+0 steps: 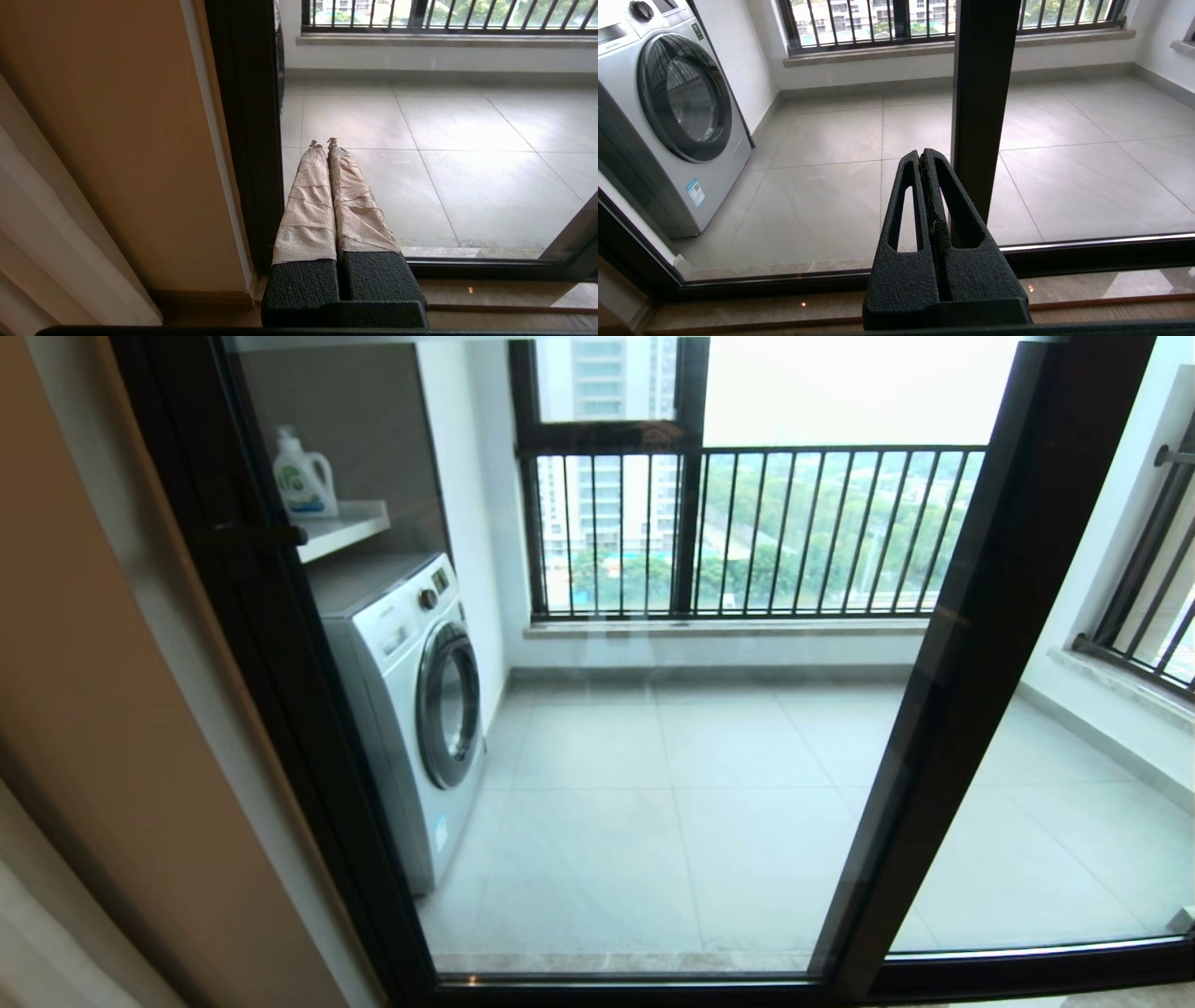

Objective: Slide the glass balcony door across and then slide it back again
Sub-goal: Open the slid door

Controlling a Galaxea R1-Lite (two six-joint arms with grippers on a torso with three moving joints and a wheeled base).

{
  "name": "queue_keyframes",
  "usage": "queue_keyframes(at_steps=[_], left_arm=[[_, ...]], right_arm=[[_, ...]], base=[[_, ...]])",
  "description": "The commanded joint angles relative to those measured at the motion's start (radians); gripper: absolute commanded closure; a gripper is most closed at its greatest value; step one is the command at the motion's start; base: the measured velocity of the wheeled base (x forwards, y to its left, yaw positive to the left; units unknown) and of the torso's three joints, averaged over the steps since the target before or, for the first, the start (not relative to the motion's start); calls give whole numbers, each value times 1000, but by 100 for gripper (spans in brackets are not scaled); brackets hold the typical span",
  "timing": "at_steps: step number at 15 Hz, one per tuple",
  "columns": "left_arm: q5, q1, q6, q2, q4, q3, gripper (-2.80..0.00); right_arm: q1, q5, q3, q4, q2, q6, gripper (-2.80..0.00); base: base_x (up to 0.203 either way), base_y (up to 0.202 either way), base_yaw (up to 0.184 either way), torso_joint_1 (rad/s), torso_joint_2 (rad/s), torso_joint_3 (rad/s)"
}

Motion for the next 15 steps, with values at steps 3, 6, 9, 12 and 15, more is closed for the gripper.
queue_keyframes(at_steps=[3, 6, 9, 12, 15], left_arm=[[0, 0, 0, -1, 0, 0, 0], [0, 0, 0, 0, 0, 0, 0], [0, 0, 0, 0, 0, 0, 0], [0, 0, -1, 0, 0, 0, 0], [0, 0, 0, 0, 0, 0, 0]], right_arm=[[0, 0, 12, -1, 1, 1, 0], [0, 0, 12, -1, 1, 1, 0], [0, 0, 12, -1, 1, 1, 0], [0, 0, 12, -1, 0, 1, 0], [0, 0, 12, -1, 0, 1, 0]], base=[[0, 0, 0, 0, 0, 0], [0, 0, 0, 0, 0, 0], [0, 0, 0, 0, 0, 0], [0, 0, 0, 0, 0, 0], [0, 0, 0, 0, 0, 0]])
